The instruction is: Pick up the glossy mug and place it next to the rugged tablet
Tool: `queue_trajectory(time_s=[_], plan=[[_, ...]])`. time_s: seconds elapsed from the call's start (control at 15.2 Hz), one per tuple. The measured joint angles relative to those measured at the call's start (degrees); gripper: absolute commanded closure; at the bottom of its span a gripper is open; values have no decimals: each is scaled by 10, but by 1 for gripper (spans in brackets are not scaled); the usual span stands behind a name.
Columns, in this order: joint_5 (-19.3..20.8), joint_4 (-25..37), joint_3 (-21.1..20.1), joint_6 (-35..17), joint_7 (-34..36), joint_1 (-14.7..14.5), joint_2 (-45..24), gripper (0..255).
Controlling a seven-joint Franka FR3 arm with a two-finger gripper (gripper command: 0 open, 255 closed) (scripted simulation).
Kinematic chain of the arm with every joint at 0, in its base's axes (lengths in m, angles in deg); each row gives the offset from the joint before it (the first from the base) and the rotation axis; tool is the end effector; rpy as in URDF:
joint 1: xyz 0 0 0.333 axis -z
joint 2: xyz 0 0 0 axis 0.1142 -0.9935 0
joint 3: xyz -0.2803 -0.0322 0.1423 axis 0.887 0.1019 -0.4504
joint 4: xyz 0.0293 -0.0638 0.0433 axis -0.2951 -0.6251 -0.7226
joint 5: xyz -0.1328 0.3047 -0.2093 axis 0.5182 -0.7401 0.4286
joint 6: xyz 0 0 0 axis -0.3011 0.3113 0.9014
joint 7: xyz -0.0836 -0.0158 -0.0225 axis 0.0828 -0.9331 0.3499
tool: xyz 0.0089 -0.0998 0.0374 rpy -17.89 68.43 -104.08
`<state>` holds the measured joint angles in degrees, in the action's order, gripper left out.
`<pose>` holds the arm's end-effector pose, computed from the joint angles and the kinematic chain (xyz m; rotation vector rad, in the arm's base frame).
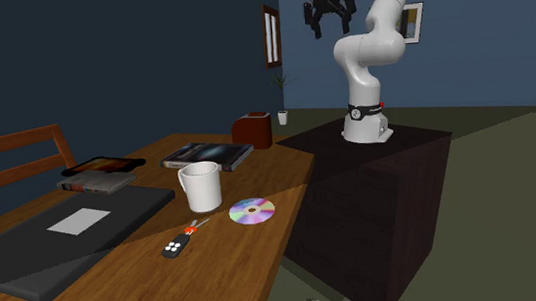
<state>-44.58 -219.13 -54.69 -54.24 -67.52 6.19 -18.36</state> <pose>0.2868 0.0136 0.5380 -3.0643 -0.0297 0.3524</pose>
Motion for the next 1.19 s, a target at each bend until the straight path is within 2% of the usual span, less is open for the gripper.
queue_trajectory(time_s=[0.13, 0.46, 0.86, 1.19], plan=[[1, 2, 0, -8, -1, 0, -9, 0], [8, 1, -4, -96, -5, 1, -87, 0], [20, 30, -7, -205, -10, 4, -212, 0], [31, 76, -9, -276, -9, 7, -317, 0]])
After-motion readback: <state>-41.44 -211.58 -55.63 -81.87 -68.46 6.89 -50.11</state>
